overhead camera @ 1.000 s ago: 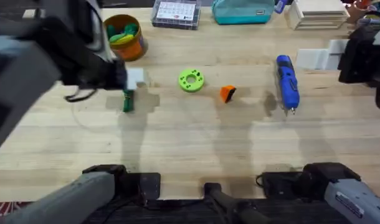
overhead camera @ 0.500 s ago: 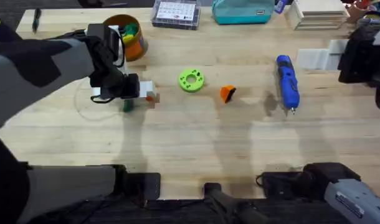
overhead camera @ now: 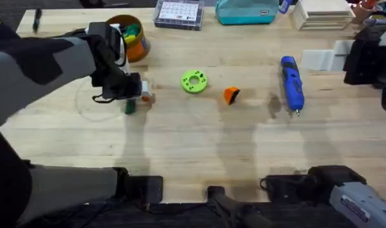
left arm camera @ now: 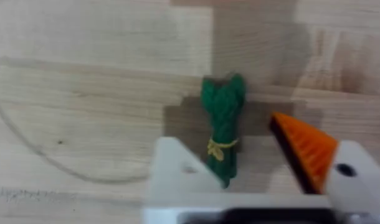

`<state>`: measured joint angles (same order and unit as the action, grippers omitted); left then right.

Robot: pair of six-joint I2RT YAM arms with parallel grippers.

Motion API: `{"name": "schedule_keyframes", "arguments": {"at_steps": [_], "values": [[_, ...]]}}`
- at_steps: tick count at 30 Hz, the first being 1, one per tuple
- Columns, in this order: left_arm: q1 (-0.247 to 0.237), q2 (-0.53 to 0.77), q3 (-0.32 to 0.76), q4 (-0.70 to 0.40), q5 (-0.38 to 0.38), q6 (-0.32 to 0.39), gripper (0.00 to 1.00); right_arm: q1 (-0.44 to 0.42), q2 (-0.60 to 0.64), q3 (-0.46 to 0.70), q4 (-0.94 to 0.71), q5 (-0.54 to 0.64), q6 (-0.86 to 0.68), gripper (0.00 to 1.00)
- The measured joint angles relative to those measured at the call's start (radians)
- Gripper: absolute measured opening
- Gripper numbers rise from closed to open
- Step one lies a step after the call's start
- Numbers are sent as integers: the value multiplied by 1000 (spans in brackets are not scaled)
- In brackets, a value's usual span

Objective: Pick up the gripper from the table and insert it into the empty holder that is missing its gripper. Then pick up a screw, insert it into the mounting hole, and use the screwdriver to tighten it. Finally, clean up the table by picking up the vegetable and placing it into the bucket.

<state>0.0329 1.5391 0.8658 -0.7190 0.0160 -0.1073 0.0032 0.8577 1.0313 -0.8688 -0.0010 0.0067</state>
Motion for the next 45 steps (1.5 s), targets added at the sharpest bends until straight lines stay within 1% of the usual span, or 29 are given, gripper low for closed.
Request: {"name": "schedule_keyframes", "arguments": {"at_steps": [1,2,3,4,7,9,13,17,20,22,24,26,28,30,33,36,38,40,42,45], "values": [[4,0,0,-6,-8,-6,658,0,0,0,0,0,0,993],[6,0,1,-14,-14,-14,830,0,0,0,0,0,0,993],[7,-1,3,-22,-14,-27,939,0,0,0,0,0,0,993],[7,-2,3,-29,-12,-37,973,0,0,0,0,0,0,994],[4,-24,3,-40,6,-52,985,0,0,0,0,0,0,993],[3,-69,3,-40,23,-58,985,0,0,0,0,0,0,993],[2,-236,3,-56,43,-63,985,0,0,0,0,0,0,993],[-1,-397,0,-68,46,-77,985,0,0,0,0,0,0,994],[-9,-487,-41,-9,49,-86,985,0,0,0,0,0,0,993],[-13,-547,-111,84,52,-103,985,0,0,0,0,0,0,993],[-14,-618,-213,196,55,-141,985,0,0,0,0,0,0,993],[-14,-700,-317,268,56,-196,985,0,0,0,0,0,0,993],[-14,-789,-407,274,59,-253,985,0,0,0,0,0,0,993],[-14,-894,-498,290,61,-346,985,0,0,0,0,0,0,993],[-14,-1018,-583,334,52,-463,985,0,0,0,0,0,0,993],[-14,-1122,-639,361,40,-529,985,0,0,0,0,0,0,993],[-14,-1174,-678,374,41,-551,985,0,0,0,0,0,0,993],[-14,-1207,-717,391,49,-542,985,0,0,0,0,0,0,993],[-14,-1230,-752,420,76,-486,985,0,0,0,0,0,0,993],[-14,-1250,-780,452,144,-337,985,0,0,0,0,0,0,993]]}}
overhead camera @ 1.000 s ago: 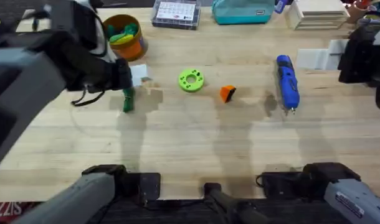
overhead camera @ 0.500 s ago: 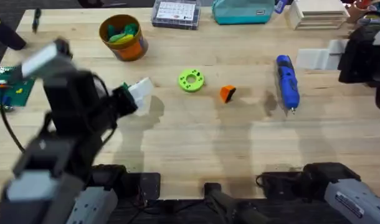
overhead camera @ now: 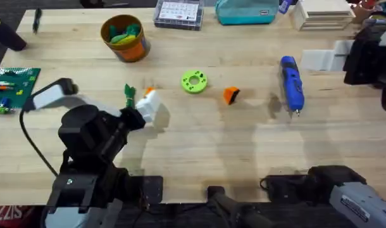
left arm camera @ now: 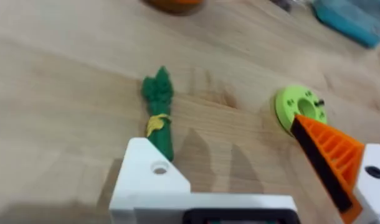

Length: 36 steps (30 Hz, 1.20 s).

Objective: Pick up the gripper from the table and insert it into the empty holder that is missing its gripper. Then pick up a screw, insert it into the mounting hole, and use the screwdriver to tighten it. Finally, clean up the table by picking up the vegetable and placing it into the bucket.

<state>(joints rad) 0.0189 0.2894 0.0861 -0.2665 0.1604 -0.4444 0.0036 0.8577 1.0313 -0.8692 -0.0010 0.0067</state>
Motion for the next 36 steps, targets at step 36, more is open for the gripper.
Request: {"name": "schedule_keyframes", "arguments": {"at_steps": [36], "values": [[-40,-146,-70,197,369,677,986,0,0,0,0,0,0,993]]}}
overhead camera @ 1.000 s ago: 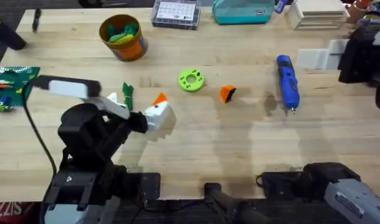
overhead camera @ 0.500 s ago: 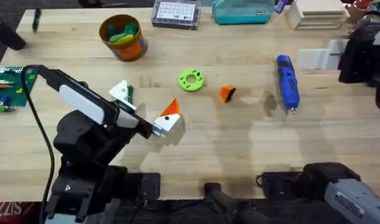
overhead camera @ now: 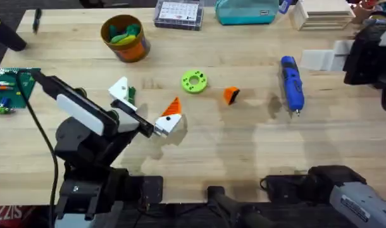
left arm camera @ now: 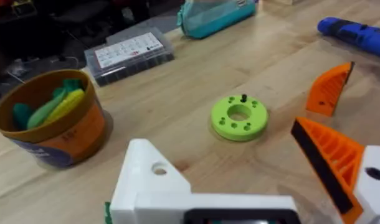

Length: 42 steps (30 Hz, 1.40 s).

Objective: Pick up the gripper from the table and insert it into the empty holder that is missing its gripper. Then pick up a screw, insert it into the mounting hole, and use the screwdriver to tighten it. Finally, clean up the table by picking up the vegetable and placing it into the bucket.

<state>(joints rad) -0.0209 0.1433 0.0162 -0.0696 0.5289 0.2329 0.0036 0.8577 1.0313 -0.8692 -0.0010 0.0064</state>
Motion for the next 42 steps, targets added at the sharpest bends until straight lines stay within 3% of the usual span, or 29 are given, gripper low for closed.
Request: {"name": "schedule_keyframes", "arguments": {"at_steps": [6,10,16,25,42], "values": [[30,-136,-1,22,3,1,986,0,0,0,0,0,0,993],[38,-141,-2,3,18,1,986,0,0,0,0,0,0,993],[38,-142,-2,2,99,-2,985,0,0,0,0,0,0,994],[38,-142,-2,2,137,-130,986,0,0,0,0,0,0,993],[38,-142,-2,-2,189,-208,985,0,0,0,0,0,0,994]]}}
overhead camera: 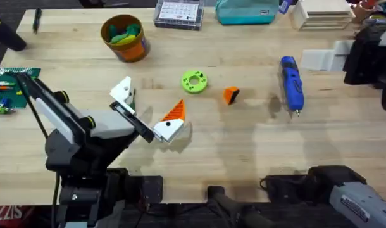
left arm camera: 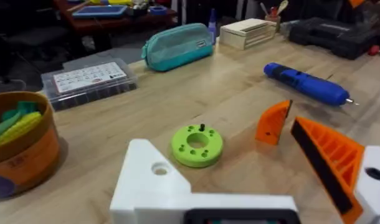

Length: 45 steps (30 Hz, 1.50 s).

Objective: Pick up the gripper from the table and insert it into the empty holder that is missing its gripper. Then pick up a screw, insert it into the mounting hole, and use the screwdriver to tighten it. Finally, clean up the table by picking up the vegetable and placing it into the bucket.

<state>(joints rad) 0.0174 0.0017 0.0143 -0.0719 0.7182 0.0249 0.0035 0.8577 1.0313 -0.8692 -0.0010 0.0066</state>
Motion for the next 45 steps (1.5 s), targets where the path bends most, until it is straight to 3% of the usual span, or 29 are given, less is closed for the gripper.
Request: {"name": "schedule_keyframes", "arguments": {"at_steps": [18,23,35,45], "values": [[0,0,0,-41,337,-36,985,0,0,0,-18,-4,0,993],[0,0,0,-51,402,-37,985,20,22,2,-26,-95,-8,986],[0,0,0,-56,436,-41,985,315,362,104,-58,-183,-13,959],[0,0,0,-56,438,-41,985,494,605,176,-69,-103,-38,993]]}}
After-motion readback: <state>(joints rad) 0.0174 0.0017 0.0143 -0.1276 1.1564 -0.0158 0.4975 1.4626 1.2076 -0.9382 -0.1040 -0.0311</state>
